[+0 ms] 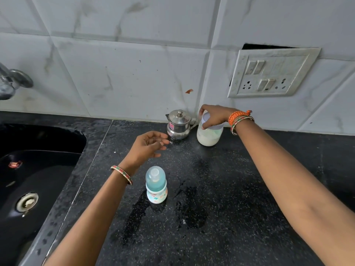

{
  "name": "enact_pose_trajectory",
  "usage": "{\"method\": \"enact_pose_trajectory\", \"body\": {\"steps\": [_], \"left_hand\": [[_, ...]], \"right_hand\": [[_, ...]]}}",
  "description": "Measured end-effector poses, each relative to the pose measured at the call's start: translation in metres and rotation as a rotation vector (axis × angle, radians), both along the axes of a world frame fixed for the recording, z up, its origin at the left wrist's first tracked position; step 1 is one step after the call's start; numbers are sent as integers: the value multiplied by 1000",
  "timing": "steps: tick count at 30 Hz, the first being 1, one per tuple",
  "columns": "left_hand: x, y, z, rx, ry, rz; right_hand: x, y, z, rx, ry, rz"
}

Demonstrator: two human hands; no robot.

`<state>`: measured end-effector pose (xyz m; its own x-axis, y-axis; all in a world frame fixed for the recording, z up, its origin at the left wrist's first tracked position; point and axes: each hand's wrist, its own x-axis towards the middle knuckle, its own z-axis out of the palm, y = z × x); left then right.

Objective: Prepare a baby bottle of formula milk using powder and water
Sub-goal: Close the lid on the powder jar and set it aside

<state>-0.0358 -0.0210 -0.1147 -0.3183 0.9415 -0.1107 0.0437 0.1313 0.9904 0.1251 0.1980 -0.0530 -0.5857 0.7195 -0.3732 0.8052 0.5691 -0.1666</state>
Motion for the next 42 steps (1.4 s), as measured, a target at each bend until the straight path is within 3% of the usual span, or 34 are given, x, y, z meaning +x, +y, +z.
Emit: {"method": "enact_pose_trajectory", "body": {"steps": [3,7,10,13,20,24,27,29,31,34,37,42], "left_hand": [[-1,-2,-4,-11,3,-5],[-2,-7,-6,-13,-14,6],[-3,-10,-7,-16,-30,18],[-3,-12,-7,-8,-33,11],[10,-10,-7,24,-61,-18],[12,-17,-8,31,-69,4],[4,-35,-14,40,-72,108],[1,-55,-30,22,-124,279],[4,-74,-52,-14,-207,445],[24,-93,-74,-48,-263,417],[37,-93,-73,-30,-183,333],[43,-89,-55,32,-95,319]], "right_hand": [[5,1,-3,138,-99,-50],[8,-2,11,51,-134,-12],[11,-4,17,120,-183,46],[13,-6,7,231,-124,98],[24,-2,-14,195,17,116],[18,-17,-19,220,-54,71],[11,-81,-19,217,222,1],[11,-142,-27,8,472,50],[12,-196,-50,-142,545,103],[7,-247,-96,-336,794,-9],[4,-260,-114,-229,935,-203],[31,-246,-105,149,908,-384]]}}
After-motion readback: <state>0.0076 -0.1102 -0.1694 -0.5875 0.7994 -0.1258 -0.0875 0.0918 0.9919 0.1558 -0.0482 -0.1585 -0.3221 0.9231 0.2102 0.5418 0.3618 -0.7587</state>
